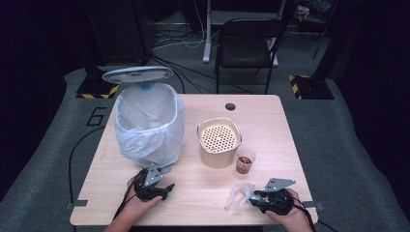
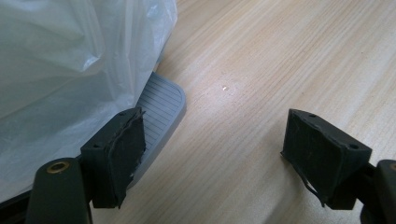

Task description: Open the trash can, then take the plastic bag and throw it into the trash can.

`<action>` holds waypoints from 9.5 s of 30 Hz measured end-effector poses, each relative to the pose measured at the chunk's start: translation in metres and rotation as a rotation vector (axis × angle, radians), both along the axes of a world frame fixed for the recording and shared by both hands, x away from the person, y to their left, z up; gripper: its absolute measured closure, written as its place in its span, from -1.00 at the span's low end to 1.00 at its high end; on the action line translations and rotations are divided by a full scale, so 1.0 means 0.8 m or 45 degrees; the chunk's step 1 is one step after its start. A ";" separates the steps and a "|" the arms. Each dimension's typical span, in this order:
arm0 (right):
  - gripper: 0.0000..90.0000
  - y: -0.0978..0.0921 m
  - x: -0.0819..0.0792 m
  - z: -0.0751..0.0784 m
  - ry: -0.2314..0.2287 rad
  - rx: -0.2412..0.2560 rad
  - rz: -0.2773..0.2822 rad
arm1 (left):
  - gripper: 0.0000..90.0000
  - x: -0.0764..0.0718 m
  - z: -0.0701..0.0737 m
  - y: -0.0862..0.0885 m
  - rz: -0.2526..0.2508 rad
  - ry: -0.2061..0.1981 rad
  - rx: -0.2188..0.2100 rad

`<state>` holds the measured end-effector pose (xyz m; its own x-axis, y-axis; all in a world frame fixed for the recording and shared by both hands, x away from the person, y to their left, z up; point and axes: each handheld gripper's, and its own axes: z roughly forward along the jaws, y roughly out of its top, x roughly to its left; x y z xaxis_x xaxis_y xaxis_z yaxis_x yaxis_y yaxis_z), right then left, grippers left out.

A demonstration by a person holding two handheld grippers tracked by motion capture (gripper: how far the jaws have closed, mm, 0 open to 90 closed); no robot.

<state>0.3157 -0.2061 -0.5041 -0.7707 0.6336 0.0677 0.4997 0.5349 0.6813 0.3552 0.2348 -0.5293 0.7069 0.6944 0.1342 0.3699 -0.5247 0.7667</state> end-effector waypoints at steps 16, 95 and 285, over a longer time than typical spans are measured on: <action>0.61 0.000 0.004 0.002 0.020 0.015 0.001 | -0.54 0.001 0.000 0.001 0.000 -0.002 -0.010; 0.66 0.080 0.037 0.246 -0.252 0.154 0.146 | -0.45 0.008 0.003 0.011 -0.017 0.014 -0.047; 0.35 0.079 0.221 0.113 -0.279 0.175 -0.335 | -0.45 0.004 0.001 0.004 0.001 -0.010 -0.007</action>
